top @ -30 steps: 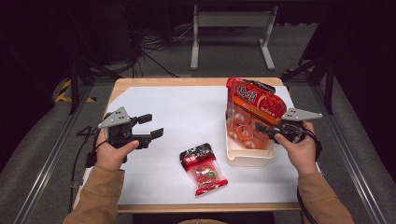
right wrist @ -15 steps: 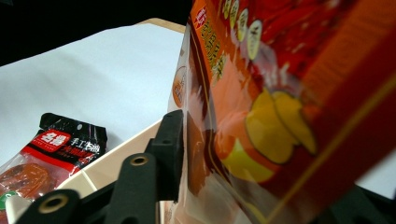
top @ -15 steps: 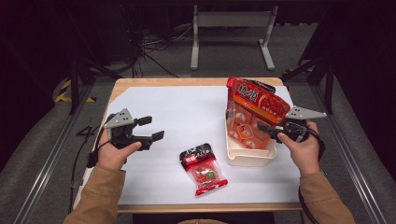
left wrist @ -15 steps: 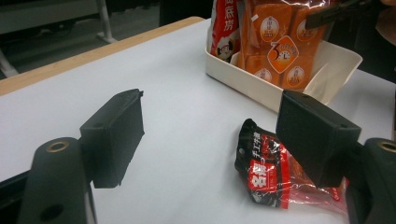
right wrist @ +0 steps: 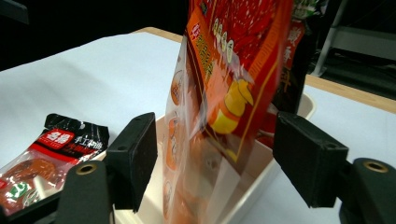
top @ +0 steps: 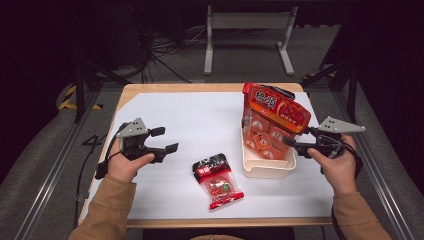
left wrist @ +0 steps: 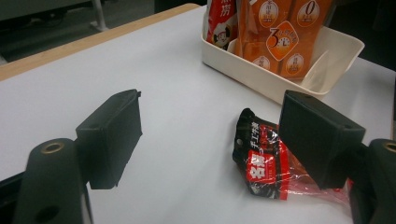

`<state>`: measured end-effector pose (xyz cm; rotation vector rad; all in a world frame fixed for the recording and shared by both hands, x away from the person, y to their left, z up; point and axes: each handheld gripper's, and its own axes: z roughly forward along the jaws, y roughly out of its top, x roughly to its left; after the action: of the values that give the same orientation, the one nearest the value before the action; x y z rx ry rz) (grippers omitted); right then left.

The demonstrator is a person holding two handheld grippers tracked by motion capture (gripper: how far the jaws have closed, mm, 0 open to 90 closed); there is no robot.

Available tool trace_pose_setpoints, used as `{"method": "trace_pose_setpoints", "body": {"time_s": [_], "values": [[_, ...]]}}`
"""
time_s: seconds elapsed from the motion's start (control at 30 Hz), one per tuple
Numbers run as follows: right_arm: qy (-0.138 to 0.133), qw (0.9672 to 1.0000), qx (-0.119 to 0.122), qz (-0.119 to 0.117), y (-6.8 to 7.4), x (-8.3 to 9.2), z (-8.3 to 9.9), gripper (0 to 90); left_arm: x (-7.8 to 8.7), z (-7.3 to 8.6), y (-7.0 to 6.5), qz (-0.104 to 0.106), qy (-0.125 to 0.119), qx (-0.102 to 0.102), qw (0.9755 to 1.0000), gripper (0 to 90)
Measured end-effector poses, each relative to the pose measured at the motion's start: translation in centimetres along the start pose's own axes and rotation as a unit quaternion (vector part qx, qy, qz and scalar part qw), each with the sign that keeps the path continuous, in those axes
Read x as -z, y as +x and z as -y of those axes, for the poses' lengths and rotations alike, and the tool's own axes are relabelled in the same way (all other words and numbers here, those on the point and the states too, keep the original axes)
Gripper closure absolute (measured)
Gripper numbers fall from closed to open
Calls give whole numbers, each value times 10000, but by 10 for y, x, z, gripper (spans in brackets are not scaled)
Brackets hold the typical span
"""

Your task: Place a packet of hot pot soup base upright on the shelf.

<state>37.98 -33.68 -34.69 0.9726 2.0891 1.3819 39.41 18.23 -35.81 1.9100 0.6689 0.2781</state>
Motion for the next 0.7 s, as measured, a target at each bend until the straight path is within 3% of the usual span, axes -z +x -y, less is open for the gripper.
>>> {"method": "trace_pose_setpoints", "body": {"time_s": [0.23,0.5,0.7], "values": [[-52,9999,88,2,8,22,0,297,-11,-2,-3,63,155,-131,9998,223],[-70,9999,154,-27,14,38,-1,311,-20,0,-6,154,343,-97,9992,223],[-23,9995,277,-177,23,46,1,295,-26,2,-7,280,465,-92,9985,231]]}}
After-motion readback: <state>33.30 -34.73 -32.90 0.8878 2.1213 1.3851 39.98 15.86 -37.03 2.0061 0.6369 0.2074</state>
